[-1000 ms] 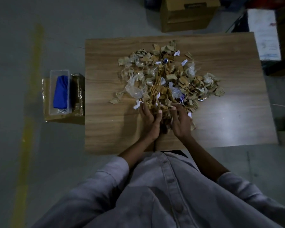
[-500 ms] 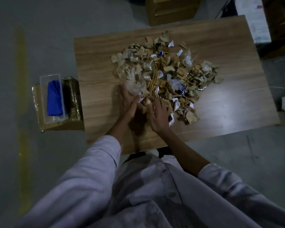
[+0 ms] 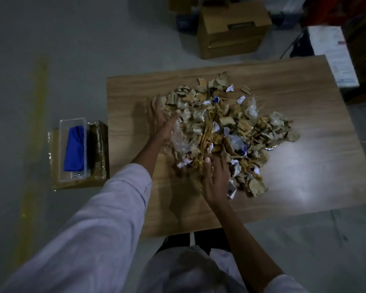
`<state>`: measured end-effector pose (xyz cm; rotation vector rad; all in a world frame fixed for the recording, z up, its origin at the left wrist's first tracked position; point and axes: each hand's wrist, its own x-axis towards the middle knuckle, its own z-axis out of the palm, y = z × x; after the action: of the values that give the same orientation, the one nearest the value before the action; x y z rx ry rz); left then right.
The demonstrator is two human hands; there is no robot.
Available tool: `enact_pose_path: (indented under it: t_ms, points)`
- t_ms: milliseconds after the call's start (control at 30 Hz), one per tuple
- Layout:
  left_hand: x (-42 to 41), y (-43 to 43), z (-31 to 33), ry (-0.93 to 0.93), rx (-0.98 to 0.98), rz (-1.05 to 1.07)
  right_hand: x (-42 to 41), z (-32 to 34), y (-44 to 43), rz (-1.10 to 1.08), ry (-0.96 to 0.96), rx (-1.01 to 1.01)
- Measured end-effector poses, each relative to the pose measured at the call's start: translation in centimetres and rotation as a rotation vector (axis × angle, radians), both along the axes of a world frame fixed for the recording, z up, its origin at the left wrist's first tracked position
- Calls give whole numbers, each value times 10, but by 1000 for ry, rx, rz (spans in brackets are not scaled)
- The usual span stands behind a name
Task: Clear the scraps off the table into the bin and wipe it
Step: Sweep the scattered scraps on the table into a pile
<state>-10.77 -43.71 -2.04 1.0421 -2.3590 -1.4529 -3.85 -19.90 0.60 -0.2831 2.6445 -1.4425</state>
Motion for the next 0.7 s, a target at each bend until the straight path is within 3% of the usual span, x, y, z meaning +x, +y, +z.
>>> enact_pose_path:
  t_ms: [133, 233, 300, 367, 567, 700]
  points:
    - [-20, 22, 5, -78, 91, -244, -13, 6, 1, 38, -47, 6]
    - [-3, 45, -11, -33, -194, -429, -26, 9, -2, 1, -100, -5]
    - [8, 55, -25, 14, -384, -422, -34, 8, -4, 6, -118, -11]
    - [8, 62, -23, 20, -429, -361, -42, 8, -8, 25, -130, -7]
    - [-3, 59, 6, 190, -255, -223, -79, 23, -14, -6, -131, -77]
    - [6, 92, 25, 239, -206, -374, -111, 26, -10, -106, -33, -114]
